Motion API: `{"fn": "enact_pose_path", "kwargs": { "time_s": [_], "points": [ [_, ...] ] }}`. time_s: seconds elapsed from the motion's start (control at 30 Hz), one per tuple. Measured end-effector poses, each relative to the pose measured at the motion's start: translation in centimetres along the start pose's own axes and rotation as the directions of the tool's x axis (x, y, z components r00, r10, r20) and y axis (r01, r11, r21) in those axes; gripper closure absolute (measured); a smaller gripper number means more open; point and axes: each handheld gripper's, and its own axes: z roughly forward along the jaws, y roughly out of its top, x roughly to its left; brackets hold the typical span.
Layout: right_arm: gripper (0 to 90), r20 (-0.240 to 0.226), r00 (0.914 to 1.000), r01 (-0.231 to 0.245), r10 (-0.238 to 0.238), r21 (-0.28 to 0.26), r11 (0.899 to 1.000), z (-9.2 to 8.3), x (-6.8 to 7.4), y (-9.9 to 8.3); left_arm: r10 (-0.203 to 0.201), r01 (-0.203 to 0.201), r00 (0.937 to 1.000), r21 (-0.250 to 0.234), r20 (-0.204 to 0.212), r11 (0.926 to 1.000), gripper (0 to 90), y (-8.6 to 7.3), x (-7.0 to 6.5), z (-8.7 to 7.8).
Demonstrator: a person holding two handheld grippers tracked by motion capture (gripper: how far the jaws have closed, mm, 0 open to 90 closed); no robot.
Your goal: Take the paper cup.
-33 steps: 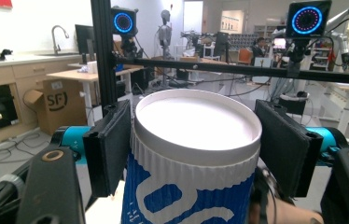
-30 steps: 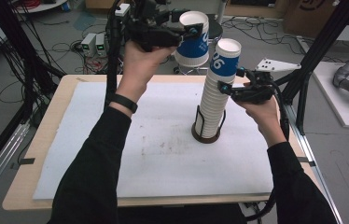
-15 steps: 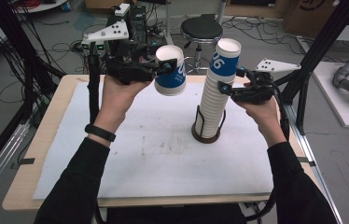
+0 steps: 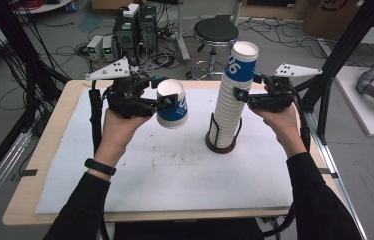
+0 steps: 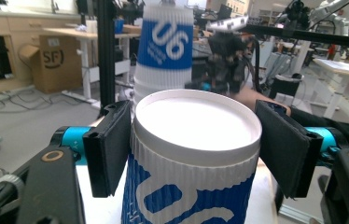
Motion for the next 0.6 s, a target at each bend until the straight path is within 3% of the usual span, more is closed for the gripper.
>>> {"fn": "enact_pose_path", "kwargs": {
  "time_s": [0.23, 0.43, 0.6],
  "points": [
    [14.9, 0.017, 0.9998, -0.002, 0.003, -0.01, 1.0, -0.4, 0.1, 0.0, -0.001, 0.002, 0.9999, 0.056, -0.012, 0.9985, 29.7, -2.3, -0.1, -0.1],
    [14.9, 0.024, 0.9997, -0.01, 0.011, -0.024, 1.0, -1.4, 0.2, -0.1, 0.001, 0.0, 0.9999, 0.06, -0.015, 0.9982, 29.7, -3.5, -0.3, -0.2],
    [14.9, 0.023, 0.9995, -0.021, 0.022, -0.068, 0.997, -3.1, 0.0, -1.3, -0.003, 0.003, 1.0, 0.06, -0.01, 0.9982, 29.7, -4.3, -0.4, -0.4]
  ]
}}
